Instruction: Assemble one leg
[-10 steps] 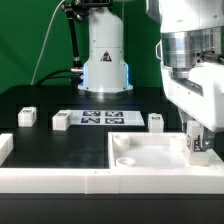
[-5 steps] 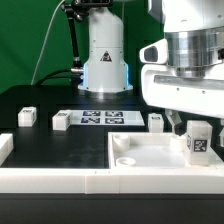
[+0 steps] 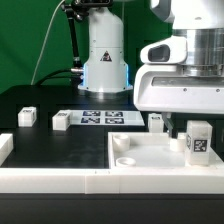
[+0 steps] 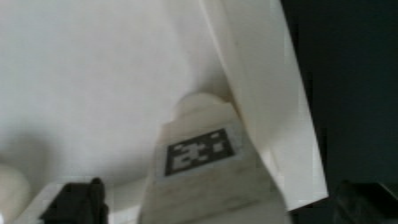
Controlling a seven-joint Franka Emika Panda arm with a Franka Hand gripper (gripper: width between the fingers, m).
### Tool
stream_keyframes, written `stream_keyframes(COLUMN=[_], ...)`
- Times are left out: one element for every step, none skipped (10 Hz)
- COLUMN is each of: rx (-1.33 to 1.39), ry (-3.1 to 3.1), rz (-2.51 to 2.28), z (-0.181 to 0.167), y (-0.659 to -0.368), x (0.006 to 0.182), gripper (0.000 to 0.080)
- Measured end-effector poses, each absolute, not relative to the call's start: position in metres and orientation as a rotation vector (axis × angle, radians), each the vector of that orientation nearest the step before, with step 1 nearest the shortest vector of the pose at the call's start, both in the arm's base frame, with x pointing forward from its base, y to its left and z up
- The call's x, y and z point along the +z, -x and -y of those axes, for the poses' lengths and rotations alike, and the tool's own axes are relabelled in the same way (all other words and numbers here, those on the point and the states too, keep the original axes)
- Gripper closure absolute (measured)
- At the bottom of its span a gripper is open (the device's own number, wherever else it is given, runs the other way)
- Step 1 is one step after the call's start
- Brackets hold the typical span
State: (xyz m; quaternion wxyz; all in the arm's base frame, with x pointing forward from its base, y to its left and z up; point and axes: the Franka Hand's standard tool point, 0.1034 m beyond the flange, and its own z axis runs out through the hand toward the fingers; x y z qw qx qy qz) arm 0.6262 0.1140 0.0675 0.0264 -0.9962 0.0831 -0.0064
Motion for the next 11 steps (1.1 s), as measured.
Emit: stream_keyframes(rx=[-0.024,-0.028,-0.028,-0.028,-0.027,-0.026,-0.026,-0.024,-0.036,-0.053,-0.056], ry=[3.087,3.091,3.091,3.09,3.089,3.088,3.088,3.071,3.027,2.972,2.921], rz=[-0.142,0.021,0.026,0.026,0.009,-0.044,-0.037,-0.176,-0.419,-0.64,-0.809], z=[-0.1127,-0.1125,-0.1127,-0.1129,-0.113,-0.113,-0.113,-0.1135,-0.113,-0.1127,-0.1124], y=[-0.6265,-0.6265,-0.6265,-0.6265,-0.6264,-0.6264,-0.6264,-0.6262,-0.6268,-0.6254,-0.6248], x=[0.0673,0.0673,0.0673,0.0673,0.0673,0.0673,0.0673,0.0668,0.0666,0.0662,0.0659], gripper=[0.0151,0.0271,0.0408,0.0408,0.0512,0.0511,0.0511,0.0511,0.0511,0.0511,0.0511])
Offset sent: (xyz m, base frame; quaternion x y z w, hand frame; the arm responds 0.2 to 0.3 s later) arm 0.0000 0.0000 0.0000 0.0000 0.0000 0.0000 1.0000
